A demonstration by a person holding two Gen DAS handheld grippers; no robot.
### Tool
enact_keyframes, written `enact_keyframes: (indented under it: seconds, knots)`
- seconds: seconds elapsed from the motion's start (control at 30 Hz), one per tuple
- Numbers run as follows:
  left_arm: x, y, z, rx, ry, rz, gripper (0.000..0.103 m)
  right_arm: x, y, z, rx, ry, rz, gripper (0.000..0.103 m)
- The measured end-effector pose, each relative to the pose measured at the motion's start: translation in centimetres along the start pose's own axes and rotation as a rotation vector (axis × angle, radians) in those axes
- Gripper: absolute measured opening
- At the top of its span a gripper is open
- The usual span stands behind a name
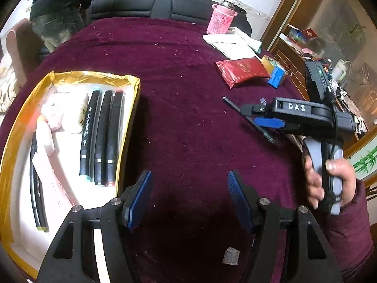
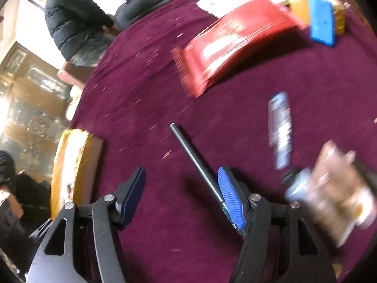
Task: Organize objects
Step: 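Grasp the thin black rod with the left gripper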
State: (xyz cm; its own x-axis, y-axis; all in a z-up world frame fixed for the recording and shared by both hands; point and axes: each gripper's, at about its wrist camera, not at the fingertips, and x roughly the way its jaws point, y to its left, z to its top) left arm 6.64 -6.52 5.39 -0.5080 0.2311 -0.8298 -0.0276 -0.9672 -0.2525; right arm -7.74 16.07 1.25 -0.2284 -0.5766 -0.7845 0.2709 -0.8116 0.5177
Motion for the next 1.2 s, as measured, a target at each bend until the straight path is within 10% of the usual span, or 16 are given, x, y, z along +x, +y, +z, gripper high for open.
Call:
enact_keyframes:
  seconds: [0.53, 1.0, 1.2]
  knots:
    - [-0.8, 1.1, -1.0, -0.043, 0.021, -0.033, 0.06, 0.3, 2.4, -4.7, 0.07, 0.104, 0.209, 0.063]
    - [5.8, -3.5, 1.4, -0.109, 0.138, -0.053, 0.059, -8.4, -0.7, -4.2, 0.021, -0.359, 0.037, 0.063]
    - [8.9, -7.2, 2.8, -0.021, 0.103, 0.083, 0.063, -9.9, -2.8, -4.5, 0.036, -0.468, 0.005, 0.063]
